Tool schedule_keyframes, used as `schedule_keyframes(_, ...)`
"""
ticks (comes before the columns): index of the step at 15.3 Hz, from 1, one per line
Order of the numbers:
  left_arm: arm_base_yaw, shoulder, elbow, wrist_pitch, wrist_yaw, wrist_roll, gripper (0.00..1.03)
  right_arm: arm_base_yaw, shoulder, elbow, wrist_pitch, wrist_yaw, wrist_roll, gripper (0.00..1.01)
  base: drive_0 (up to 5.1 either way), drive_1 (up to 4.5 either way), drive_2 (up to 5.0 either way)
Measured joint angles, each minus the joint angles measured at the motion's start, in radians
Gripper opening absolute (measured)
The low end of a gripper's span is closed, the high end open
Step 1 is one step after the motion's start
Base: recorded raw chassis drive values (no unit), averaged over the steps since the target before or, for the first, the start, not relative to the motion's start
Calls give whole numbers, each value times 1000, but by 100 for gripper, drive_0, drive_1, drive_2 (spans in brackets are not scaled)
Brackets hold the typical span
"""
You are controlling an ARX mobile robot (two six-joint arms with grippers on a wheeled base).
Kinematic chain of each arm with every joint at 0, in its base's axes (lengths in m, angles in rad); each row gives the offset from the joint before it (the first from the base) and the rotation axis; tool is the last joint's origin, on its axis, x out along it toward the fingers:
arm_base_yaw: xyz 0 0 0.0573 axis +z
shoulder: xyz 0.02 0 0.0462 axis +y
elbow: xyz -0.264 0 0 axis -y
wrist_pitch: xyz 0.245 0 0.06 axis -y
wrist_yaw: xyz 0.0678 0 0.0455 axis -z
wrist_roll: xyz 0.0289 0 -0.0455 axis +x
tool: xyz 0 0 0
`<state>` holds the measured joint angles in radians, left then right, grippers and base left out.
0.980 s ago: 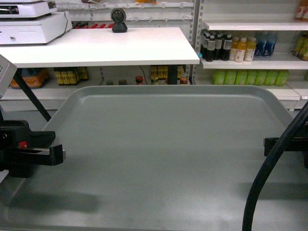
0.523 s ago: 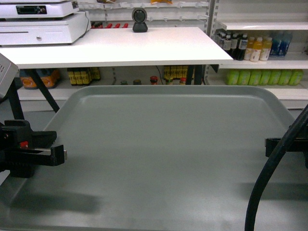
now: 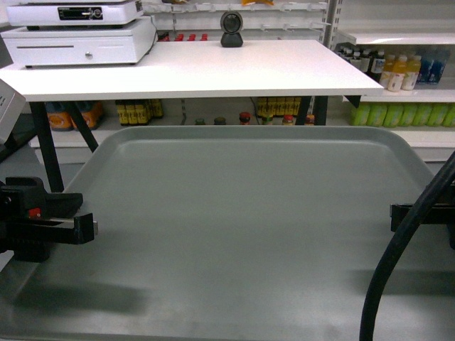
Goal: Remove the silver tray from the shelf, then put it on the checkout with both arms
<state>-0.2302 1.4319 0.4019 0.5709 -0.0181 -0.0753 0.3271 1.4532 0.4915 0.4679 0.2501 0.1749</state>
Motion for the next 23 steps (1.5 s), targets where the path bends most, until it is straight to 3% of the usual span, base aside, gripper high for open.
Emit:
schedule_keyframes(10,0,0,0,0,-1,1,3,0,0,0,1,1,0,3,1,51,-50)
schedule_keyframes(23,0,1,0,0,0,1,3,0,-1,0,-2,0,0,3,8,427,-412)
